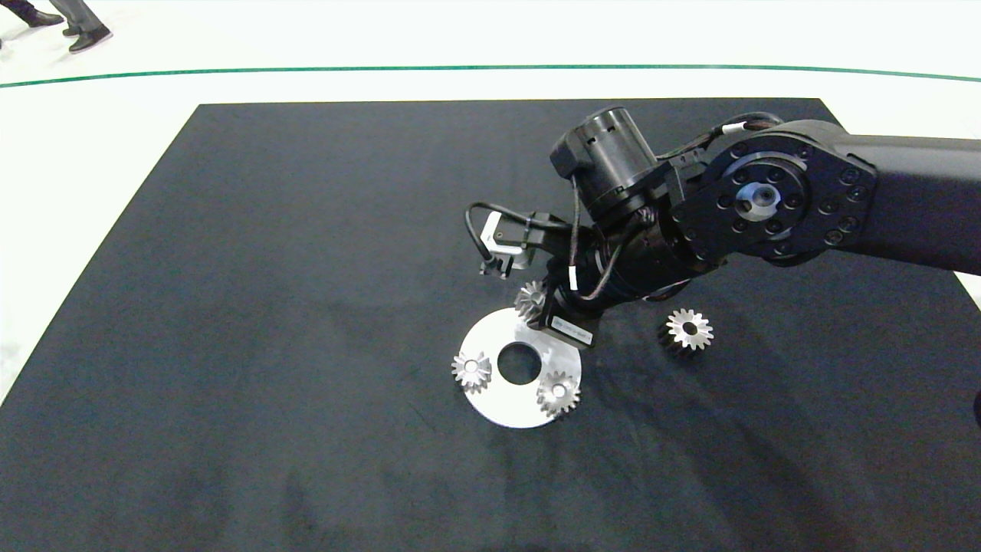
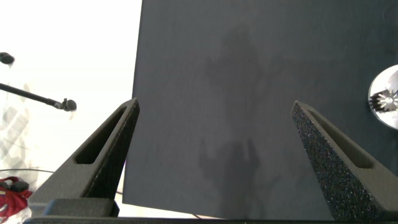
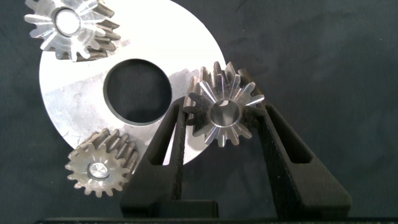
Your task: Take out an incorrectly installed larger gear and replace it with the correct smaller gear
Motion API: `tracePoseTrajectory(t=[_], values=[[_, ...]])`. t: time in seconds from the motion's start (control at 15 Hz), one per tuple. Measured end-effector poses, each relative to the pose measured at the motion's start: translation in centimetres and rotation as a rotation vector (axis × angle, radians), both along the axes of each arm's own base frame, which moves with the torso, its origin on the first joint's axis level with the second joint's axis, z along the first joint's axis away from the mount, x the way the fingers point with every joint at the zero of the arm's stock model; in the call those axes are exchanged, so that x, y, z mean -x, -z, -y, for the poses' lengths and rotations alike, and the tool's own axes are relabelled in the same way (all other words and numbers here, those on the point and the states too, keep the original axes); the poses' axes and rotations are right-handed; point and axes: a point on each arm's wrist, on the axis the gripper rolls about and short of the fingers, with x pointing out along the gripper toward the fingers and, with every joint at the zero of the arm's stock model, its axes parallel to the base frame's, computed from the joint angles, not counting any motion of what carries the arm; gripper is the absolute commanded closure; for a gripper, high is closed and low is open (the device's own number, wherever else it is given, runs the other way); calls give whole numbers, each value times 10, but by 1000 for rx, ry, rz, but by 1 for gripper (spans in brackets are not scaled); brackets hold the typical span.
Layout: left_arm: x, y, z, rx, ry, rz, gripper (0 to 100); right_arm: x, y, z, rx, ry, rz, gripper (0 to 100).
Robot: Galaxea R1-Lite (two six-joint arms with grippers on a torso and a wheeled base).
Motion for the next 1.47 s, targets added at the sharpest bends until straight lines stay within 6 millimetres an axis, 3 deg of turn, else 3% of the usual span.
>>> tracePoseTrajectory(t=[1.47], values=[[0,0,0,0,0,-1,0,-3,8,-3,14,-2,-17,100]])
